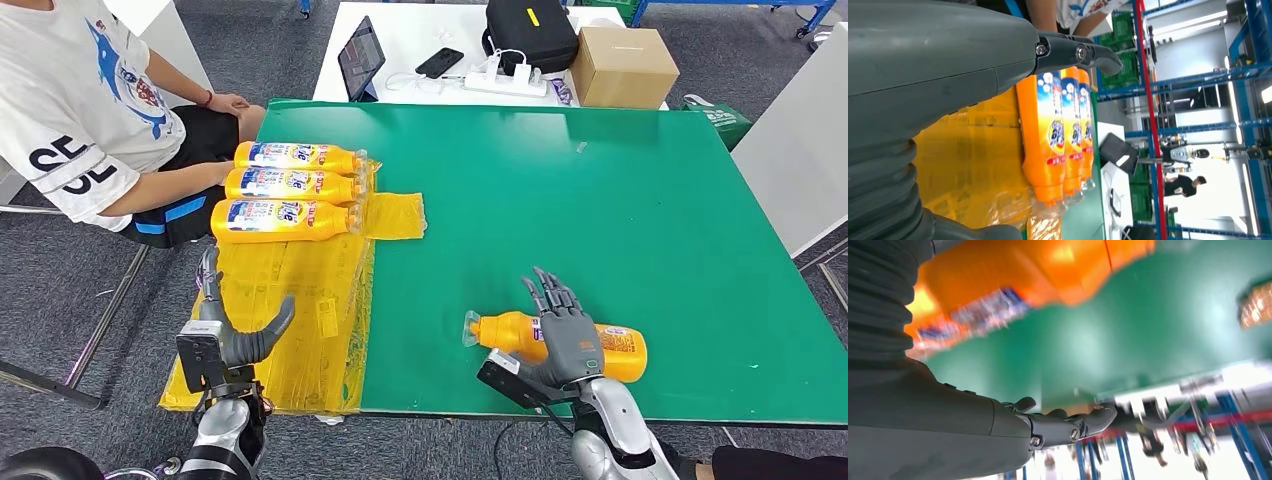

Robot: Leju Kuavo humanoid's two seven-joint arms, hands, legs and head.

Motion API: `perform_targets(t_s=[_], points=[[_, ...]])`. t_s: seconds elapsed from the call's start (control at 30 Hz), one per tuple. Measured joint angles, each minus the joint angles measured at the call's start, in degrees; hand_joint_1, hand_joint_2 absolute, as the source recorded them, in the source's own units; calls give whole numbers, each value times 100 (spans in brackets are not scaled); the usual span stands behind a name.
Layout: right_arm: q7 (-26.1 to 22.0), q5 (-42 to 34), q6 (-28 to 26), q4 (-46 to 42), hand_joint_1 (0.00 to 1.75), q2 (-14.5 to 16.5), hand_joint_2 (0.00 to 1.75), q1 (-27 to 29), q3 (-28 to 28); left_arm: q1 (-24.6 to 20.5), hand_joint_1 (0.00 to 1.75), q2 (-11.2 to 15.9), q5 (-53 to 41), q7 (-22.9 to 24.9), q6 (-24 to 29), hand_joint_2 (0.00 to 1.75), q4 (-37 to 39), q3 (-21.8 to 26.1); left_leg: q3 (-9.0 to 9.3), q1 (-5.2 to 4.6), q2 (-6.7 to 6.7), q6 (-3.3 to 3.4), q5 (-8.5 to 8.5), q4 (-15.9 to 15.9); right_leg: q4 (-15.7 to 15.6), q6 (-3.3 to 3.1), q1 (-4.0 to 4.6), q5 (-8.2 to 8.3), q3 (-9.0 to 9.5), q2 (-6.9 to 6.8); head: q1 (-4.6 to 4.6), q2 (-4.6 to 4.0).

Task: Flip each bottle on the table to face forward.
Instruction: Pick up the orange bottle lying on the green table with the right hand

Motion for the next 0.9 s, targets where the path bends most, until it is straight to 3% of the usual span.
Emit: perform_targets(t_s=[0.17, 0.3, 0.9], points=[[401, -496, 783, -256, 0, -150, 175, 291, -166, 31, 0, 2, -72, 0, -73, 175, 33, 6, -4, 0, -2, 0, -1, 0, 0, 0, 0, -1, -1, -1, 0, 0], [583, -823, 1096, -456, 0, -374, 175, 557, -299, 31, 0, 4, -127, 0, -110, 175, 85, 17, -5, -1, -1, 2, -3, 0, -2, 0, -1, -1, -1, -1, 1, 0], [910, -1000, 1217, -1108, 0, -899, 175, 1132, -508, 9, 0, 7, -191, 0, -269, 175, 266, 74, -3, -1, -1, 2, -2, 0, -1, 1, -1, 0, 0, 0, -1, 0]])
